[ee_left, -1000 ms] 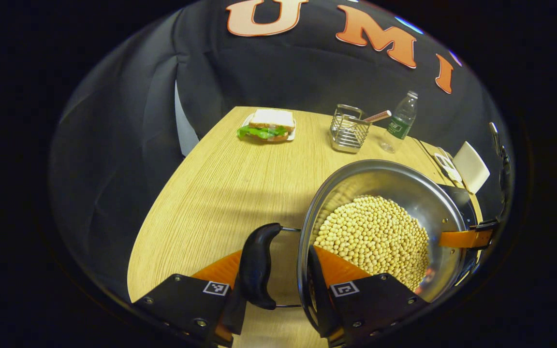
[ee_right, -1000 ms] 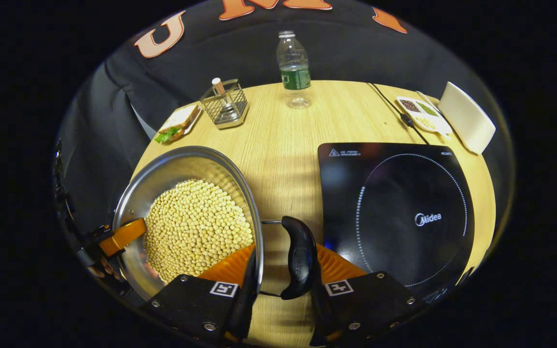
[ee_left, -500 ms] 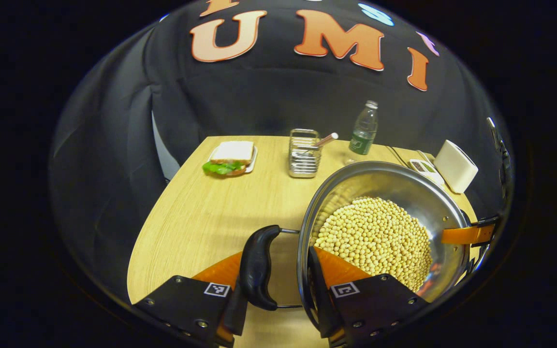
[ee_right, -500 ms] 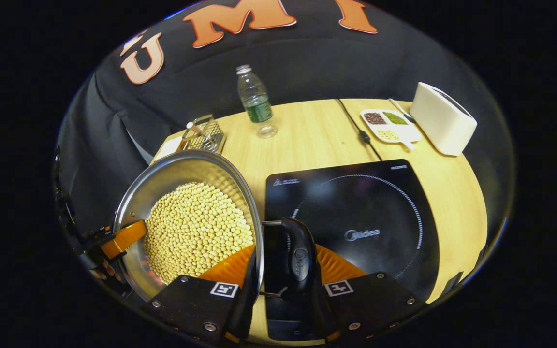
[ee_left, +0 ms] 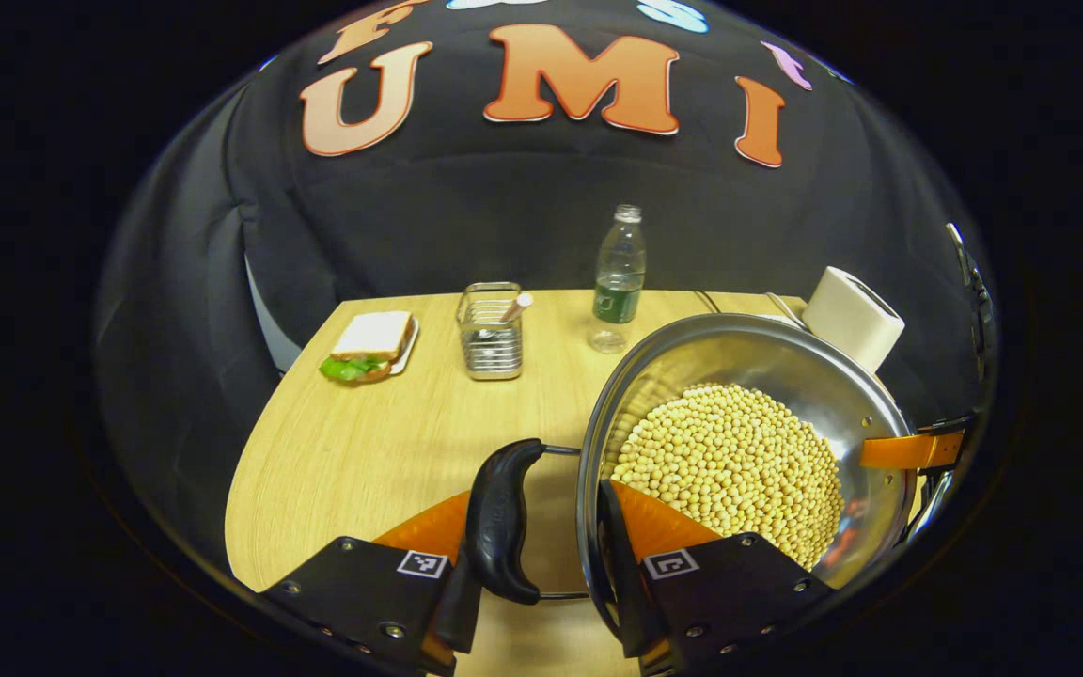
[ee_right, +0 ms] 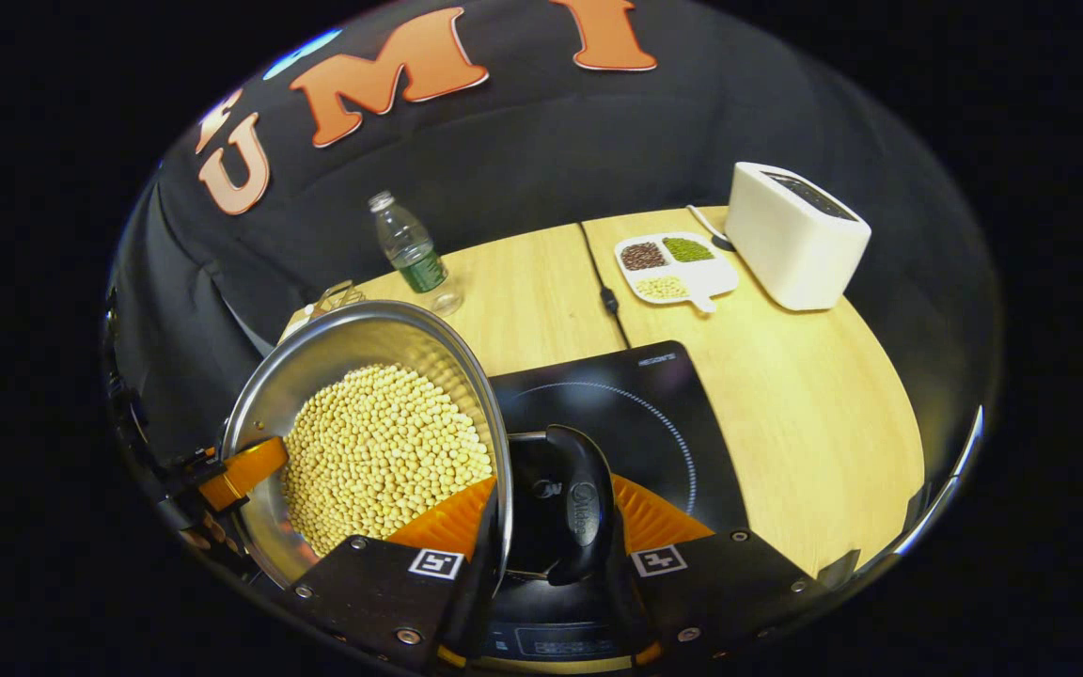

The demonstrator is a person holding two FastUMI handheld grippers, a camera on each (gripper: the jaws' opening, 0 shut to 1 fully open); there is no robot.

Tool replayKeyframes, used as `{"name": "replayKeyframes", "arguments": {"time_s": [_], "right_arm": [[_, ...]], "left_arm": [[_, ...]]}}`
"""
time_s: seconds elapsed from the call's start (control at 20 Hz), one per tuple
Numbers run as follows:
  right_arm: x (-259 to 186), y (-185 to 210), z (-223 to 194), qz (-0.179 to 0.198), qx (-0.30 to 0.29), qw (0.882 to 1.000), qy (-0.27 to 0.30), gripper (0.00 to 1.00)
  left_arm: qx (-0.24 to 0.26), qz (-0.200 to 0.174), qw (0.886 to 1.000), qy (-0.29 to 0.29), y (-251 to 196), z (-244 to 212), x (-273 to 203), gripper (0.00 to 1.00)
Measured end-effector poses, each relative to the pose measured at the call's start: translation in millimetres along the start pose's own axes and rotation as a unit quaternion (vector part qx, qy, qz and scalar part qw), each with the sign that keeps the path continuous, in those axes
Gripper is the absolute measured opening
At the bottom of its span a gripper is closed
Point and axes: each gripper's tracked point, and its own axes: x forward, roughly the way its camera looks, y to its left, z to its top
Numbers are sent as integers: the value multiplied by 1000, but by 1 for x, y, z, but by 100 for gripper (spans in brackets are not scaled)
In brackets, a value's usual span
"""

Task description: First push the handle of the pot to place it horizontally, then grasp the pot with both hands and set it on the induction cooktop.

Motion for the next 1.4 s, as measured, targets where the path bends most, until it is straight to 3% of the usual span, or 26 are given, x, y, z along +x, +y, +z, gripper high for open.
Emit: {"name": "replayKeyframes", "arguments": {"time_s": [0.2,0.55,0.85,1.4], "right_arm": [[-5,-37,13,-12,17,1000,-9,51],[-3,-83,20,-32,30,999,-7,51],[13,-106,17,-39,28,999,11,51],[37,-98,15,-41,23,998,29,51]], "left_arm": [[15,-15,1000,-6,-44,12,10,57],[21,-32,999,3,-103,13,29,60],[9,-31,999,27,-116,-1,41,60],[-4,-23,998,56,-122,-17,59,60]]}}
